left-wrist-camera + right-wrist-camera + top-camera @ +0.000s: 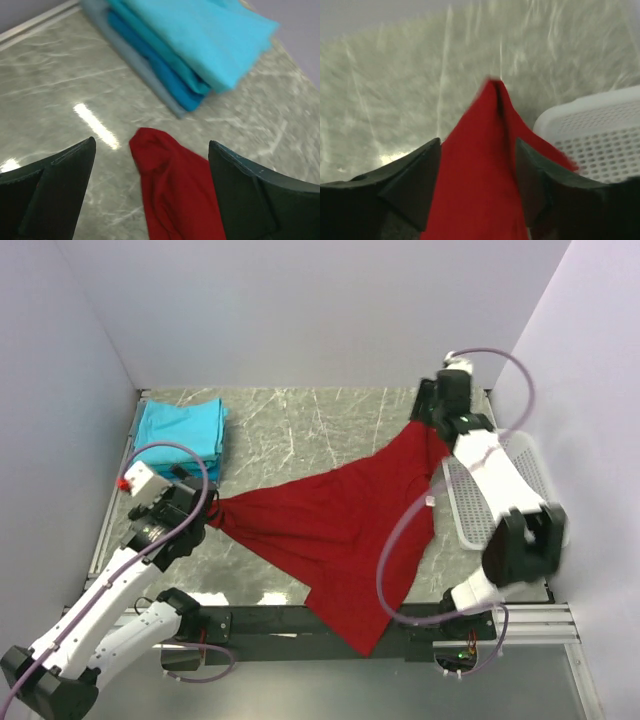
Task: Fold and stack the t-shirts
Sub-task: Flatten the tshirt out
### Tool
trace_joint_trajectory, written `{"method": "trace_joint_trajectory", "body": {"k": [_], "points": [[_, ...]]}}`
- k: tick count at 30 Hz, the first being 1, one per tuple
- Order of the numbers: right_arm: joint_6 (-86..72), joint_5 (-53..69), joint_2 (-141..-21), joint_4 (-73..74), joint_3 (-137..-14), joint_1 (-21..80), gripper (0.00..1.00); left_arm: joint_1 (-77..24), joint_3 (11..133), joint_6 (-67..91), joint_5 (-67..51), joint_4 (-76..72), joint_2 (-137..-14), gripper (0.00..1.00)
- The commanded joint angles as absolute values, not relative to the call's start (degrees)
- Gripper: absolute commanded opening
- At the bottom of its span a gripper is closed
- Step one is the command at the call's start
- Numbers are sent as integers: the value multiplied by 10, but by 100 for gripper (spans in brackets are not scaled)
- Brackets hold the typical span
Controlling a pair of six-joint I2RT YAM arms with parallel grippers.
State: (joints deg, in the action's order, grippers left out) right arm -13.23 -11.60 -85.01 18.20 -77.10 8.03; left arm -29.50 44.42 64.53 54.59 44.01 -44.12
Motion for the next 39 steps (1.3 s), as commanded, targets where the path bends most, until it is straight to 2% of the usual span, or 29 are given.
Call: {"method": "trace_joint_trajectory", "body": {"k": [1,4,6,9,13,17,18,19,23,30,39], "points": [[-135,-90,-886,220,-863,79,75,-279,505,809,599,570,-415,99],[-128,-68,-868,204,-847,83,83,-279,492,727,571,511,-389,100],[-129,-65,-836,199,-814,95,84,-278,476,682,515,427,-374,99],[-145,-71,-789,209,-760,132,86,-277,445,647,440,382,-362,99],[-196,-90,-709,207,-634,199,86,-275,408,668,376,412,-368,99],[-249,-27,-654,158,-528,240,86,-263,337,675,274,383,-371,99],[-255,-17,-648,156,-515,249,86,-258,305,680,260,361,-373,97],[-254,-9,-636,155,-493,253,86,-253,293,684,244,354,-374,88],[-258,-2,-613,165,-460,260,86,-191,251,665,188,286,-383,66],[-257,-8,-592,184,-423,261,86,-59,194,607,50,174,-463,60],[-253,-20,-582,194,-418,260,86,-27,185,599,69,129,-513,54]]}}
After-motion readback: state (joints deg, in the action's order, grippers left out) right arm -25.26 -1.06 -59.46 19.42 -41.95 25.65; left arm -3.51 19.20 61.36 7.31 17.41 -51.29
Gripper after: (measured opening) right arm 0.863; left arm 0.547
